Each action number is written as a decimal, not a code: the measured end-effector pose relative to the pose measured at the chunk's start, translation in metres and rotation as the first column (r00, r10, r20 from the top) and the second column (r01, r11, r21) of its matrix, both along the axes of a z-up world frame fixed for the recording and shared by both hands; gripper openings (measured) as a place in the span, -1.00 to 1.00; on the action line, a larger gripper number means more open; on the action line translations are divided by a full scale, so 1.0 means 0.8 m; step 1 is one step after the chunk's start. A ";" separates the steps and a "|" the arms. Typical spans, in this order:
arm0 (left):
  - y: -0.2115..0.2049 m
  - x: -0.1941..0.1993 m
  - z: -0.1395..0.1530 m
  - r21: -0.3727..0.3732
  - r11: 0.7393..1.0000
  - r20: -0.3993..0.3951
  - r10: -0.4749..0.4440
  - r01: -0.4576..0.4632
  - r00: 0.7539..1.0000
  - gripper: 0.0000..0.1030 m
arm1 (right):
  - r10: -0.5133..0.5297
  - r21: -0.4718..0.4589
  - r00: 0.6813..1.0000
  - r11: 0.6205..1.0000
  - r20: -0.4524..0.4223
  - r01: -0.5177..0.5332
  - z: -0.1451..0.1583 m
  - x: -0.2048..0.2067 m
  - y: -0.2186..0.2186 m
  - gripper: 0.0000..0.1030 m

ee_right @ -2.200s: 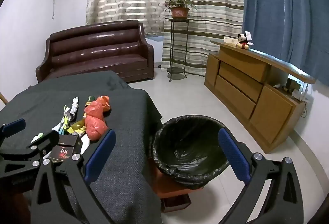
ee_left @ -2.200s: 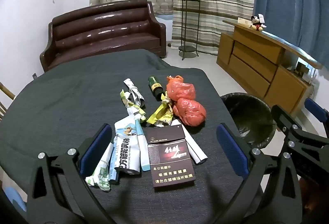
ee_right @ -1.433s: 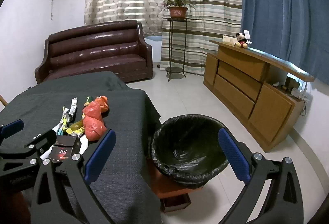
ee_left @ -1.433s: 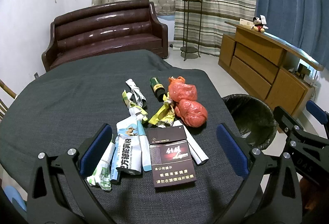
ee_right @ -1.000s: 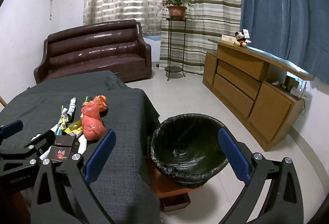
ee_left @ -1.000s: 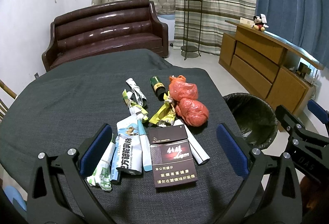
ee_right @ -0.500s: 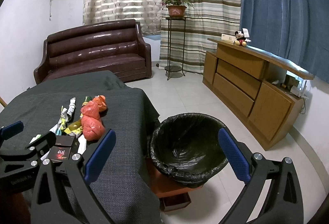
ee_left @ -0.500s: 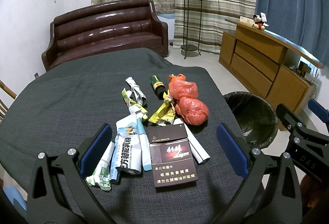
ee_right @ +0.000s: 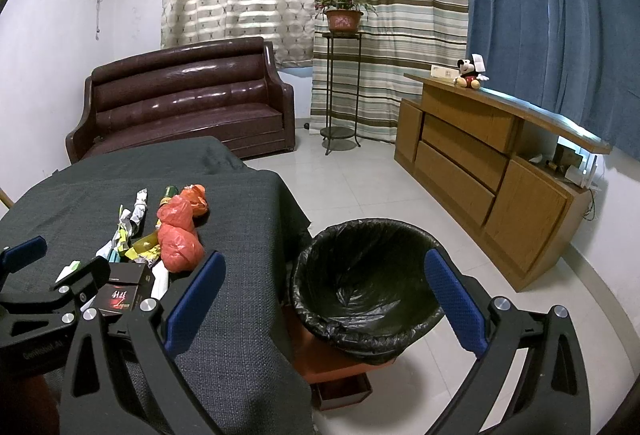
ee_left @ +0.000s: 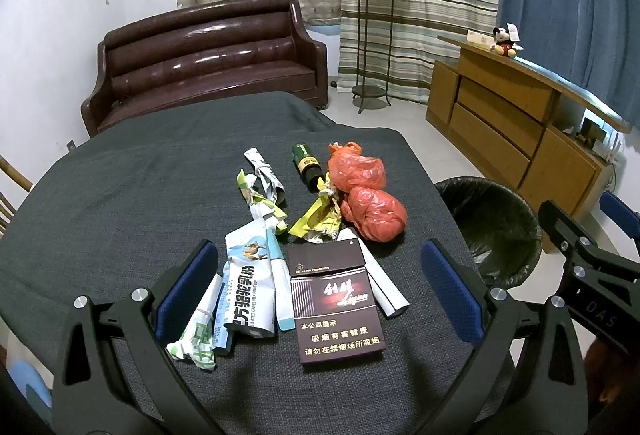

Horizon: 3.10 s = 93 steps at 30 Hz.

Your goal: Collect trash

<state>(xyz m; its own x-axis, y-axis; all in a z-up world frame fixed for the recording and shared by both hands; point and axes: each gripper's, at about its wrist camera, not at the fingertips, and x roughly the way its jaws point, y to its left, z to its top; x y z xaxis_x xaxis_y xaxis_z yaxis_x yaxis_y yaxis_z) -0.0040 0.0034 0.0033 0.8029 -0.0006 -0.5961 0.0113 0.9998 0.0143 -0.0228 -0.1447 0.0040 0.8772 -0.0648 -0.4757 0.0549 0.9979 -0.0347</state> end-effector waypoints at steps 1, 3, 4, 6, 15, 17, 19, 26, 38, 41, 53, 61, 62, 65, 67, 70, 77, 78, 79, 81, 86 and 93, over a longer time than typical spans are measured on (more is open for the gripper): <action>-0.001 0.001 -0.001 0.000 1.000 0.000 0.000 0.000 1.000 0.92 | 0.000 0.000 1.000 1.000 0.000 0.000 0.000 0.001 0.001 0.89; -0.001 0.000 0.000 0.001 1.000 -0.001 0.000 0.000 1.000 0.92 | -0.001 0.000 1.000 1.000 -0.001 0.001 0.000 0.001 0.001 0.89; -0.001 0.001 -0.001 0.001 1.000 0.000 0.000 0.000 1.000 0.92 | -0.001 0.000 1.000 1.000 -0.001 0.001 0.000 0.000 0.001 0.89; -0.001 0.000 0.000 0.001 1.000 -0.001 -0.001 0.001 1.000 0.92 | -0.001 0.001 1.000 1.000 -0.002 0.001 -0.003 0.004 -0.004 0.89; 0.001 -0.004 0.000 0.001 1.000 -0.002 -0.001 0.001 1.000 0.92 | -0.001 0.002 1.000 1.000 -0.003 0.001 -0.003 0.004 -0.004 0.89; -0.001 -0.003 -0.002 0.003 1.000 -0.003 -0.002 0.002 1.000 0.92 | -0.002 0.002 1.000 1.000 -0.002 0.002 -0.003 0.004 -0.003 0.89; 0.000 -0.003 -0.002 0.002 1.000 -0.004 -0.002 0.002 1.000 0.92 | -0.001 0.003 1.000 1.000 -0.004 0.001 -0.004 0.005 -0.003 0.89; -0.001 -0.003 -0.002 0.003 1.000 -0.005 -0.002 0.002 1.000 0.92 | -0.002 0.004 1.000 1.000 -0.005 0.002 -0.005 0.004 -0.005 0.89; -0.001 -0.006 -0.015 0.001 1.000 -0.010 -0.001 0.001 1.000 0.92 | -0.010 0.008 1.000 1.000 -0.014 0.010 -0.034 0.006 -0.007 0.89; -0.004 -0.009 -0.023 -0.001 1.000 -0.016 0.002 -0.002 1.000 0.92 | -0.009 0.009 1.000 1.000 -0.015 0.009 -0.034 0.007 -0.007 0.89; 0.051 -0.021 -0.027 -0.010 0.998 -0.071 0.059 -0.060 0.996 0.67 | 0.032 0.031 0.998 0.999 -0.052 -0.030 -0.041 0.008 0.009 0.87; 0.125 -0.033 -0.040 -0.009 0.986 -0.131 0.165 -0.168 0.978 0.55 | 0.093 0.037 0.993 0.995 -0.080 -0.090 -0.042 0.009 0.043 0.48; 0.131 -0.034 -0.043 -0.010 0.984 -0.139 0.173 -0.176 0.975 0.54 | 0.099 0.036 0.991 0.995 -0.088 -0.097 -0.042 0.010 0.046 0.36; 0.144 -0.040 -0.046 -0.011 0.982 -0.152 0.186 -0.189 0.971 0.52 | 0.116 0.048 0.985 0.993 -0.126 -0.111 -0.046 0.014 0.055 0.26; 0.149 -0.044 -0.047 -0.008 0.982 -0.157 0.183 -0.186 0.970 0.50 | 0.116 0.048 0.984 0.993 -0.134 -0.110 -0.048 0.016 0.058 0.26; 0.153 -0.042 -0.051 -0.008 0.984 -0.171 0.171 -0.175 0.970 0.49 | 0.111 0.050 0.984 0.993 -0.141 -0.105 -0.047 0.016 0.063 0.26; 0.152 -0.029 -0.054 -0.018 0.989 -0.192 0.138 -0.144 0.972 0.47 | 0.107 0.066 0.981 0.993 -0.163 -0.097 -0.049 0.024 0.065 0.26; 0.152 -0.022 -0.057 -0.018 0.989 -0.198 0.138 -0.144 0.970 0.39 | 0.109 0.067 0.980 0.993 -0.166 -0.099 -0.051 0.026 0.065 0.26; 0.155 -0.021 -0.059 -0.018 0.989 -0.210 0.137 -0.144 0.968 0.35 | 0.111 0.068 0.980 0.993 -0.167 -0.101 -0.051 0.026 0.066 0.26; 0.160 -0.020 -0.062 -0.042 0.989 -0.226 0.127 -0.140 0.966 0.22 | 0.114 0.068 0.979 0.992 -0.169 -0.104 -0.051 0.027 0.069 0.26; 0.169 -0.020 -0.064 -0.082 0.988 -0.236 0.108 -0.130 0.966 -0.10 | 0.121 0.069 0.977 0.992 -0.176 -0.110 -0.053 0.031 0.075 0.26; 0.166 -0.019 -0.057 -0.088 0.991 -0.203 0.081 -0.101 0.976 -0.45 | 0.146 0.068 0.974 0.988 -0.172 -0.136 -0.051 0.030 0.088 0.26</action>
